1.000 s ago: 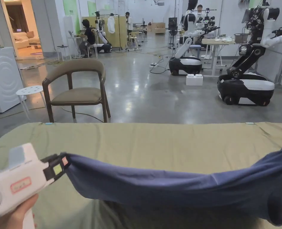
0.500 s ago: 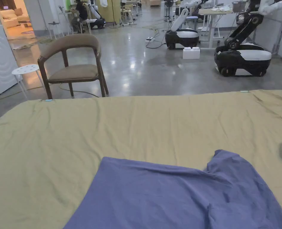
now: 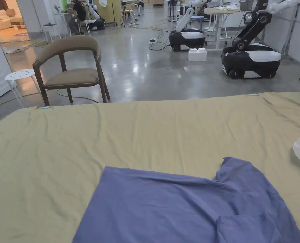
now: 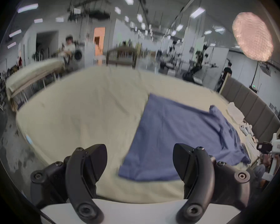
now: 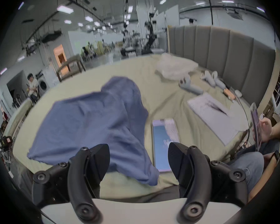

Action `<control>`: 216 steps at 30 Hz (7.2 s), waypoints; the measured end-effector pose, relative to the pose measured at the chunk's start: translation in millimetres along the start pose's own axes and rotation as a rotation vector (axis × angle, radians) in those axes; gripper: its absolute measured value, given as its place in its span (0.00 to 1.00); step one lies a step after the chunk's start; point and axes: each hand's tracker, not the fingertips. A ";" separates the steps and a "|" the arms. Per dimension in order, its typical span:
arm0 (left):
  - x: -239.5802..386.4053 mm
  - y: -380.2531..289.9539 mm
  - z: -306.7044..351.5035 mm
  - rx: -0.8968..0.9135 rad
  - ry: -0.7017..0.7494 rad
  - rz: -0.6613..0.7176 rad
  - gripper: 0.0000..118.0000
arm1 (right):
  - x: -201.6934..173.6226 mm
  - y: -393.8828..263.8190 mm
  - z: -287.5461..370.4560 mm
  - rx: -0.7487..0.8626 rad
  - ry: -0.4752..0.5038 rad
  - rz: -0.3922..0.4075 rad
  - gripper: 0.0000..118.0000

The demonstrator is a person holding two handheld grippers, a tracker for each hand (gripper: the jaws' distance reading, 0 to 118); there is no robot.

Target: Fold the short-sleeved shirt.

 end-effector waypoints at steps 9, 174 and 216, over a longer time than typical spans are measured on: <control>61.3 46.7 64.7 0.292 -0.054 -0.181 0.54 | -45.2 31.6 54.8 0.286 0.097 0.110 0.41; 50.3 -18.7 -278.2 -0.443 0.016 -0.230 0.05 | -4.0 10.5 -138.7 -0.206 -0.074 -0.109 0.63; -12.9 -46.9 -40.1 -0.307 0.015 -0.037 0.58 | -23.5 -29.7 -59.6 -0.265 -0.071 0.105 0.38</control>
